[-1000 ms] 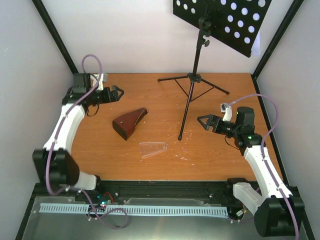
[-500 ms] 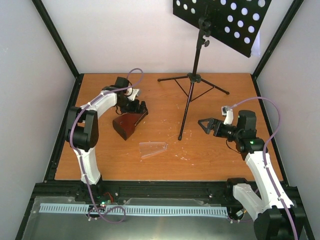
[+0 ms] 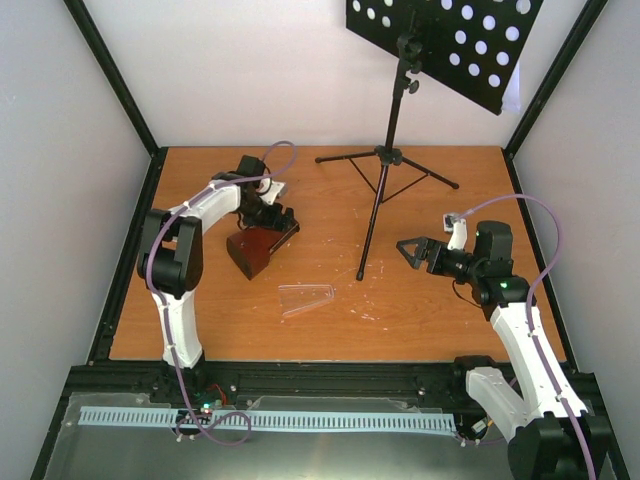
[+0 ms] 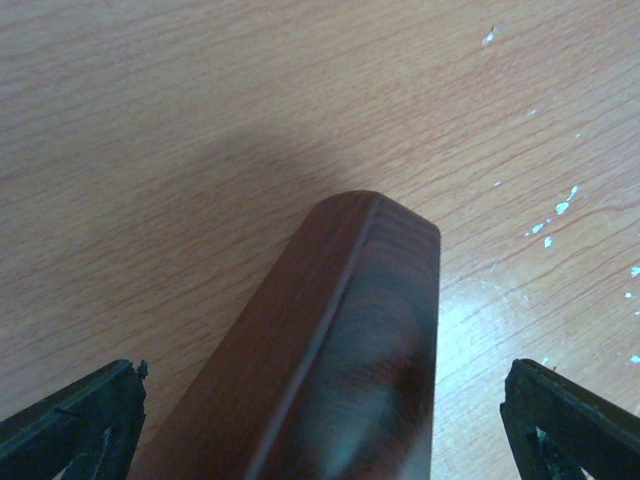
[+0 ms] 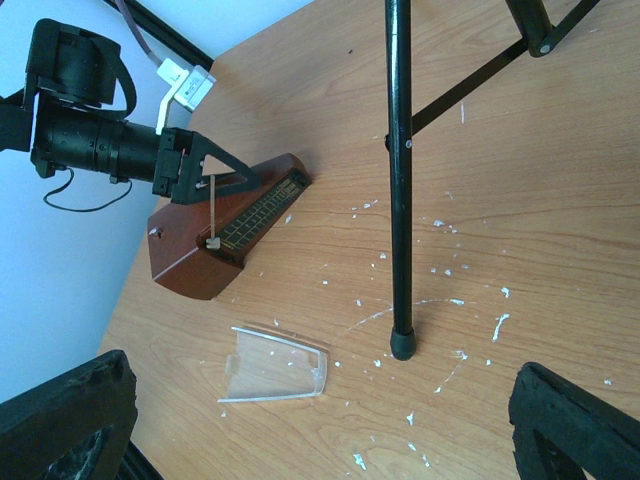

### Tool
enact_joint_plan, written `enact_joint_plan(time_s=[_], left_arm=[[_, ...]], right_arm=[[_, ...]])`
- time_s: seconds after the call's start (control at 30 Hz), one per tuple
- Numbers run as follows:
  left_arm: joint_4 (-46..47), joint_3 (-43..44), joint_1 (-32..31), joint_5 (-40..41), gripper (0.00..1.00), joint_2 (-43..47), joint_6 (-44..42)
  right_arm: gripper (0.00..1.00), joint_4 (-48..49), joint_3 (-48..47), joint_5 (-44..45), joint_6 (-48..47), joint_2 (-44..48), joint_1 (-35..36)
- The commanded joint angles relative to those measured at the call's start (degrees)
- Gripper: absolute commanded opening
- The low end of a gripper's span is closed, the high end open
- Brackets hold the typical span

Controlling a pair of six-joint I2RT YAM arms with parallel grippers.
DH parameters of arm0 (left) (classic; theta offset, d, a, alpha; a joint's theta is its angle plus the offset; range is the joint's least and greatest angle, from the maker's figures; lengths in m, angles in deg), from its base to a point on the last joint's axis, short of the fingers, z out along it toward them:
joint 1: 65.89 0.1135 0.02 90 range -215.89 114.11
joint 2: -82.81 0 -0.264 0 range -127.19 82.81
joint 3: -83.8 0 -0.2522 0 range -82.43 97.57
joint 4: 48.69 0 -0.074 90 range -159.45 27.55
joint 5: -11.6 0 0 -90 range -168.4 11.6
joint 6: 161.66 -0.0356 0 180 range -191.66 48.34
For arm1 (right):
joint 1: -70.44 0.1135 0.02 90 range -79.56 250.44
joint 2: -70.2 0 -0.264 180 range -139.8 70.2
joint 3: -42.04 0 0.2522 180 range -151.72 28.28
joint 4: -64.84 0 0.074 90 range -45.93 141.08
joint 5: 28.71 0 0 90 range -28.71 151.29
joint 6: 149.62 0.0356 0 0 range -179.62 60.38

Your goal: Pack up the instrument practice props

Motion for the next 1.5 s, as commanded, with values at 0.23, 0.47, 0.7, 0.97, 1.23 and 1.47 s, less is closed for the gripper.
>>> enact_joint_plan(time_s=[0.23,0.47,0.7,0.97,1.23,1.47], left_arm=[[-0.1,2.3,-1.8,4.2,0.91,-2.1,-3.6],[1.7,-0.8,-3.1,8.3,0.87,-0.4,-4.5],[5.4,-7.4,-3.1,17.6,0.81,5.8,-0.7],[1.9,-5.0,-2.3,21.4,0.88,4.7,1.4],[-0.8,1.1,-2.4,14.2,0.99,2.1,-6.0],[-1.8,1.8,-2.8,14.6,0.98,0.2,-9.5]], right_arm=[[1.0,-1.2,2.2,0.0,-0.8,1.8,0.4],[1.0,-0.6,2.3,-0.1,0.0,0.0,0.4],[1.0,-2.5,2.1,1.6,0.6,2.1,0.4],[1.0,-3.9,3.3,1.8,0.2,4.8,0.4],[1.0,-5.2,4.5,2.8,0.5,9.1,0.4],[1.0,-4.7,4.7,1.7,-0.1,7.5,0.4]])
